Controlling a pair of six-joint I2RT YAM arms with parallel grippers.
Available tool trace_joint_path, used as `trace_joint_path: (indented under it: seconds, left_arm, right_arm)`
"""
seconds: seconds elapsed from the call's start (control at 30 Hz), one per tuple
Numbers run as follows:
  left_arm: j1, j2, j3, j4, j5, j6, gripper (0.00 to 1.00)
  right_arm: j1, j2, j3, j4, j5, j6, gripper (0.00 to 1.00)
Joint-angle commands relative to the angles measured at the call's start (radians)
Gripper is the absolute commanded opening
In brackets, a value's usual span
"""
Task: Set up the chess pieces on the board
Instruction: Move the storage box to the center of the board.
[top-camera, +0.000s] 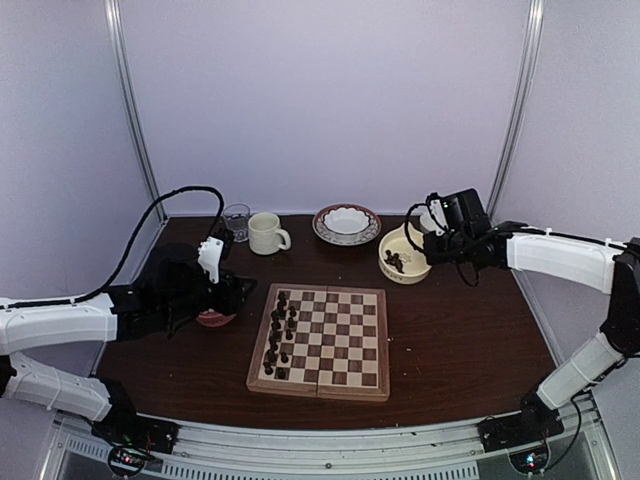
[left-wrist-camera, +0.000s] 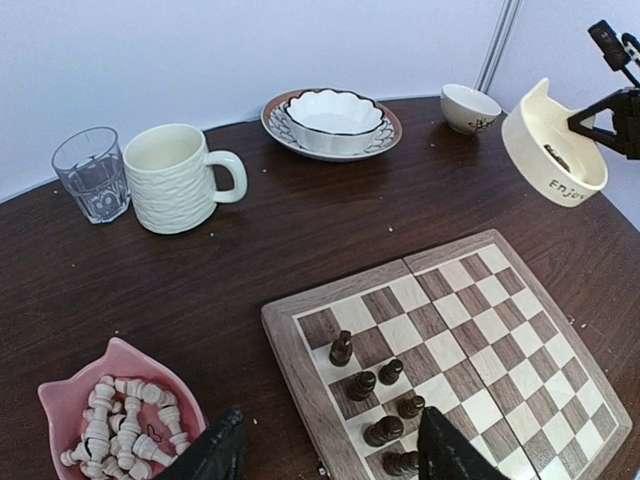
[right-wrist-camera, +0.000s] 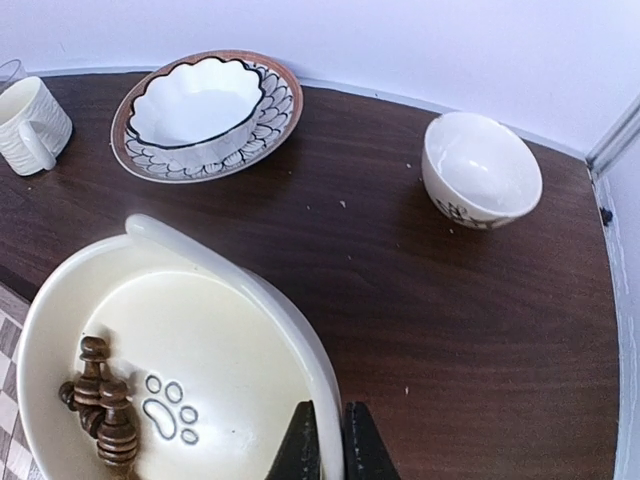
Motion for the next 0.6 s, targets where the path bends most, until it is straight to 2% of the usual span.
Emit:
trace_joint_path:
  seconds: [0.0, 0.13, 0.23, 0.57]
  left_arm:
    - [0.005, -0.007, 0.038, 0.016, 0.026, -0.015, 0.59]
    - [0.005, 0.012, 0.045, 0.018, 0.03, -0.017, 0.59]
    - [0.005, 0.021, 0.05, 0.018, 0.029, -0.014, 0.58]
    - [0.004, 0.01, 0.051, 0.014, 0.039, -0.016, 0.58]
  right_arm:
    - [-0.004, -0.157, -0.117, -0.086, 0.001, 0.121, 0.0]
    - [-0.005, -0.25, -0.274, -0.051, 0.021, 0.174, 0.01]
    - [-0.006, -0.253, -0.34, -0.011, 0.016, 0.199, 0.01]
    - [-0.05, -0.052, -0.307, 0.023, -0.084, 0.256, 0.0]
